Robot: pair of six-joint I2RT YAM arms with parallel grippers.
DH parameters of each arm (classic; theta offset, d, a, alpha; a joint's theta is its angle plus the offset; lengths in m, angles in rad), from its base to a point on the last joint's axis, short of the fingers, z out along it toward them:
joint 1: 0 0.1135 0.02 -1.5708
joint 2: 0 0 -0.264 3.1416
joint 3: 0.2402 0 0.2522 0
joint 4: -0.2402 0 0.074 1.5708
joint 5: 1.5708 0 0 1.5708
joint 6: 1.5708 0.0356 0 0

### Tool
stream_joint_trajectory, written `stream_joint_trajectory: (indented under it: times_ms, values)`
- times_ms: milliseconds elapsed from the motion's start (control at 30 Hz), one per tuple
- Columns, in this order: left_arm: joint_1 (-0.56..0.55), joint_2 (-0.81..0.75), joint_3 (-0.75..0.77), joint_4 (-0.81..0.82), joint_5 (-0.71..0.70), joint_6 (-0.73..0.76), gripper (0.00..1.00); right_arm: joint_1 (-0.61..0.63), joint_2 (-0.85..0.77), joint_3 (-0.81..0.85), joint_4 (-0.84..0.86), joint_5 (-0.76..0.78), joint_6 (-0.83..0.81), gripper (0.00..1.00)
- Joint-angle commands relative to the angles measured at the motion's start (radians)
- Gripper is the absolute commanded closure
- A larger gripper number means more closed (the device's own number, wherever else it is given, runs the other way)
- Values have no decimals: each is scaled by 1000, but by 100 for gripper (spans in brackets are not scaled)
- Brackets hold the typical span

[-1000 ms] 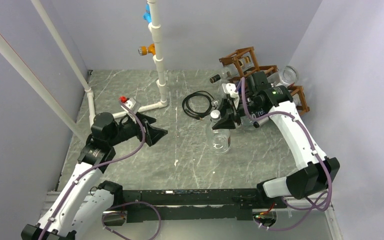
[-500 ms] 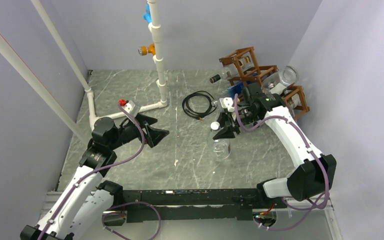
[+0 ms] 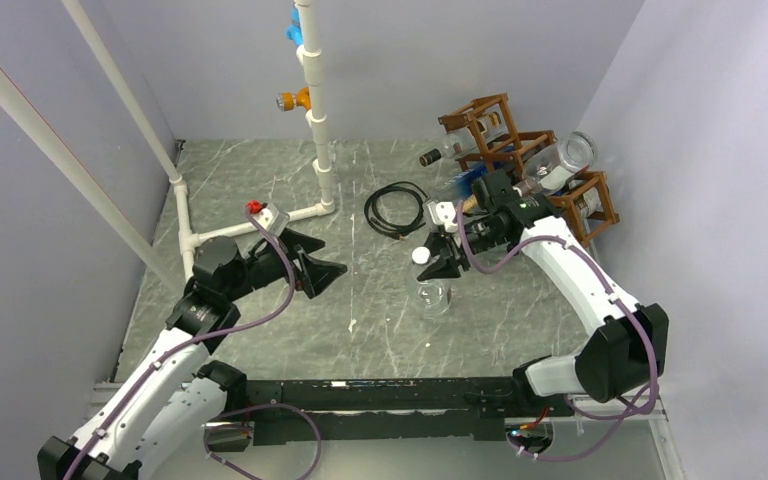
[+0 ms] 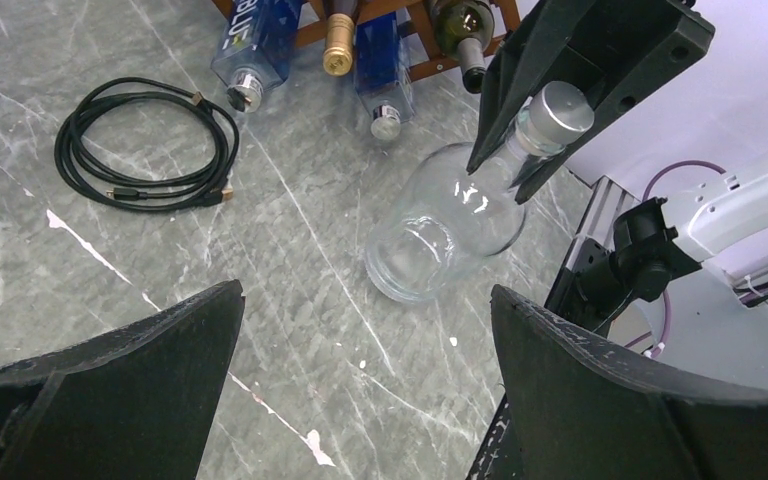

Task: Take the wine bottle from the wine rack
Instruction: Place the wine bottle at the center of the board.

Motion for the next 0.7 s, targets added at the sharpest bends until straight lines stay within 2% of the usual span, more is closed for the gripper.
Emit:
stream_joint_trajectory:
  times_ms: [0,167,433,533,667]
  values:
    - [-22,-2,-2,59,-25,-4,1,38,-13,15,158,-62,42,100]
    - [-38,-10,-9,60,-44,-1,1,58,-13,-25,218,-33,73,100]
    - [-64,-2,-17,73,-59,-4,1,59,-34,-115,288,-13,82,88]
    - [-75,1,-15,75,-67,-2,1,59,-40,-142,286,-7,61,75]
    - [-94,7,-16,88,-77,-5,1,58,-53,-157,225,-8,-15,51]
